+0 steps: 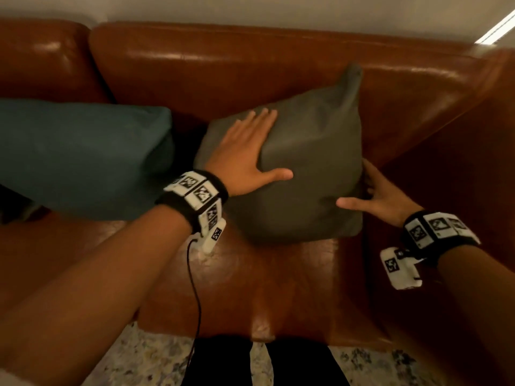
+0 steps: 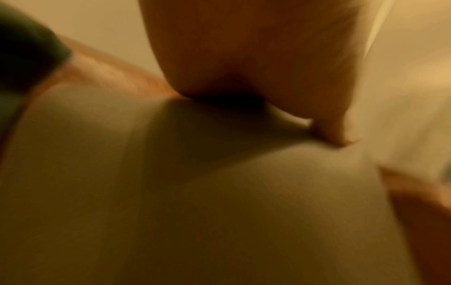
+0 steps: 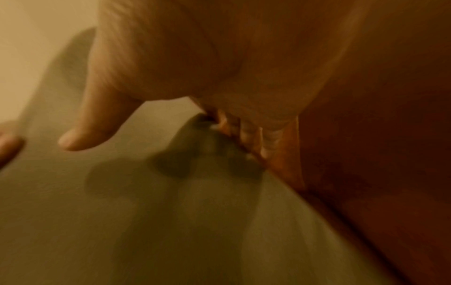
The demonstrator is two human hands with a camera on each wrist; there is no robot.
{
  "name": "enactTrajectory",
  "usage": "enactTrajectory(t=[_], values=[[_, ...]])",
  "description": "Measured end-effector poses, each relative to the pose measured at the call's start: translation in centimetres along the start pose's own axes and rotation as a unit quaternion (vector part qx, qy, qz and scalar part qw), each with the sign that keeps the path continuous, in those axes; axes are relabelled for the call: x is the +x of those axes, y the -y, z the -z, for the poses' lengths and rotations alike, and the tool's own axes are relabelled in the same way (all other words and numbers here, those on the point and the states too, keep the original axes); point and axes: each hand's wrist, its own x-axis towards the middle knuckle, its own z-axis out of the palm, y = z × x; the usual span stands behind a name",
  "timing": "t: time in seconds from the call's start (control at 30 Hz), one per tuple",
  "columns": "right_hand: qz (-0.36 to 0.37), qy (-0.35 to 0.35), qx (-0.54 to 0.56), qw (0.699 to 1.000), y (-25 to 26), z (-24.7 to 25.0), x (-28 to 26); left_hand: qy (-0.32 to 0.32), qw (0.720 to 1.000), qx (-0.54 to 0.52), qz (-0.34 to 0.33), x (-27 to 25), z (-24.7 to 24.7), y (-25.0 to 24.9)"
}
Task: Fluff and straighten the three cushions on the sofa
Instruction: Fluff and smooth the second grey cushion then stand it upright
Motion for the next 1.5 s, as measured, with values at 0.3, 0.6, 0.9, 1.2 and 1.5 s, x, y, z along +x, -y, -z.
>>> enactTrajectory(t=[0.3, 0.6, 0.9, 1.2, 1.5], values=[[-0.016, -0.107, 0.045, 0.993, 0.2, -1.3, 1.8, 0.046, 0.984, -0.069, 0.158, 0.4, 2.0, 6.4], [0.005, -0.201, 0.149, 0.968, -3.0, -0.2, -1.1, -0.058, 0.943, -0.318, 0.077, -1.0, 3.8, 3.3], [0.043, -0.252, 0.029, 0.966, -1.9, -0.7, -2.7, -0.011, 0.924, -0.354, 0.141, -1.1, -2.3, 4.8], [0.152, -0.271, -0.497, 0.810, 6.4, -0.5, -1.0, -0.086, 0.863, -0.447, 0.220, -3.8, -7.1, 6.6], [0.093, -0.265, -0.564, 0.776, 8.7, -1.4, -2.5, -0.086, 0.894, -0.375, 0.230, -3.8, -7.2, 5.7]])
